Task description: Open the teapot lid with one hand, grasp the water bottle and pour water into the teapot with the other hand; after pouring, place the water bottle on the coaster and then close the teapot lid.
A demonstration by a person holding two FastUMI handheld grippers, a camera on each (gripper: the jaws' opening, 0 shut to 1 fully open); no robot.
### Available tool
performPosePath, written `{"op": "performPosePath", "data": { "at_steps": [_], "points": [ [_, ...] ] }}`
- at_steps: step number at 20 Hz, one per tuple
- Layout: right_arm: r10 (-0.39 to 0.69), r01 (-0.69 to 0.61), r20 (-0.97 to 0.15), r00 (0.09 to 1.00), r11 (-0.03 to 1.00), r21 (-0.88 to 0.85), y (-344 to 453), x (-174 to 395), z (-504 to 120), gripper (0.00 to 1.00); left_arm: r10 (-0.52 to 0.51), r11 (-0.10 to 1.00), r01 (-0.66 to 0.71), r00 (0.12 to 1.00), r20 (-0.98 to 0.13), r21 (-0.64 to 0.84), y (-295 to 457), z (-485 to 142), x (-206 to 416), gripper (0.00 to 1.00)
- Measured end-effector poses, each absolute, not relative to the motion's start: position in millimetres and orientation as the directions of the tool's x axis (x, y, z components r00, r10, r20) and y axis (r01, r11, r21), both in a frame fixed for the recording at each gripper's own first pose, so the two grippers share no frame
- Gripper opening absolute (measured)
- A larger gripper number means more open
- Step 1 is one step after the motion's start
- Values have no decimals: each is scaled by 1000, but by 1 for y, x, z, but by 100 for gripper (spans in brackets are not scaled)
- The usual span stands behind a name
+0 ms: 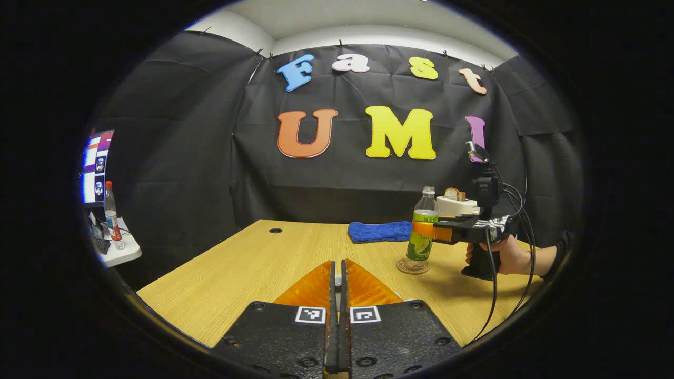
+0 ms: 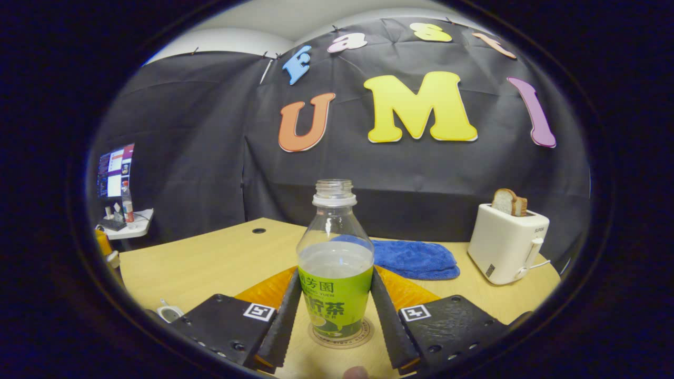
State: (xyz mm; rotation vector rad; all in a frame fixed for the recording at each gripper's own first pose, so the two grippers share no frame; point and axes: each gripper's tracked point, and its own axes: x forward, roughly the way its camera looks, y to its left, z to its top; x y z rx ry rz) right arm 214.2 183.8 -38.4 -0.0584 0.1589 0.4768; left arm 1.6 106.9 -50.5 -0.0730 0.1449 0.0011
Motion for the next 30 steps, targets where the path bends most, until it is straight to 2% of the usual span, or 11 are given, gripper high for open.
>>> {"op": "performPosePath", "data": {
  "at_steps": [12, 13, 15, 20, 24, 30],
  "points": [
    [441, -451, -176, 880, 892, -23, 188, 223, -57, 75, 3, 998, -14, 988, -156, -68, 109, -56, 3, 3],
    [444, -455, -176, 879, 890, -26, 188, 221, -56, 87, 5, 998, -16, 988, -157, -69, 110, -57, 2, 3],
    [447, -454, -161, 880, 891, -12, 187, 217, -50, 98, 11, 997, -21, 988, -155, -69, 109, -56, 3, 3],
    [433, -433, -110, 895, 901, 23, 154, 179, -21, 97, -7, 997, -3, 992, -125, -80, 92, -47, 6, 3],
    [330, -332, -62, 942, 943, -14, 99, 144, -6, 97, -28, 999, 23, 993, -116, -49, 77, -45, 13, 3],
    [249, -250, -36, 968, 968, -34, 48, 90, -10, 96, -49, 996, 41, 993, -107, -77, 53, -57, 26, 3]
  ]
}}
